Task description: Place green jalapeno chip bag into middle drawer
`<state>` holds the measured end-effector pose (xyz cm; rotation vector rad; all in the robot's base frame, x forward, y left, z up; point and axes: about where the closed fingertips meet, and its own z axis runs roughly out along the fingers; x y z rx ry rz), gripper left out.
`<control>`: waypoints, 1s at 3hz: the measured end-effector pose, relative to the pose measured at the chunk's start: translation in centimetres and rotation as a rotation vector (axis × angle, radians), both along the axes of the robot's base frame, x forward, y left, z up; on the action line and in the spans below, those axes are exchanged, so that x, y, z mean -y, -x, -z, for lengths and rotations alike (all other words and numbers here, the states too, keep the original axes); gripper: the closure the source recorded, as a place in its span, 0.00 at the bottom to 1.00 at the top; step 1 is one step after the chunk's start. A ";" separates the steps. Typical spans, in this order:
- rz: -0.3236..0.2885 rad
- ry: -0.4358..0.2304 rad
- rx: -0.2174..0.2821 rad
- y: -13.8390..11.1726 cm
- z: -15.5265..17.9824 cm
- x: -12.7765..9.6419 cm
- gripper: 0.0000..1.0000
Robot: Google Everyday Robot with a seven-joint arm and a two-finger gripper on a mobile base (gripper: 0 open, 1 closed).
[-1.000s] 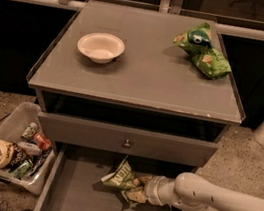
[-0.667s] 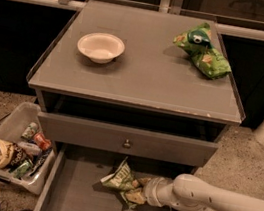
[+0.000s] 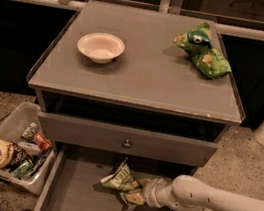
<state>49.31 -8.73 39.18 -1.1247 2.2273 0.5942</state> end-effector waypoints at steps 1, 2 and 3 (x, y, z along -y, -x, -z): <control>0.000 0.000 0.000 0.0 0.0 0.0 0.58; 0.000 0.000 0.000 0.0 0.0 0.0 0.35; 0.000 0.000 0.000 0.0 0.0 0.0 0.11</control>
Offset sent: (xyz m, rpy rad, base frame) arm 0.0000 0.0000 0.0000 0.0000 0.0000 0.0000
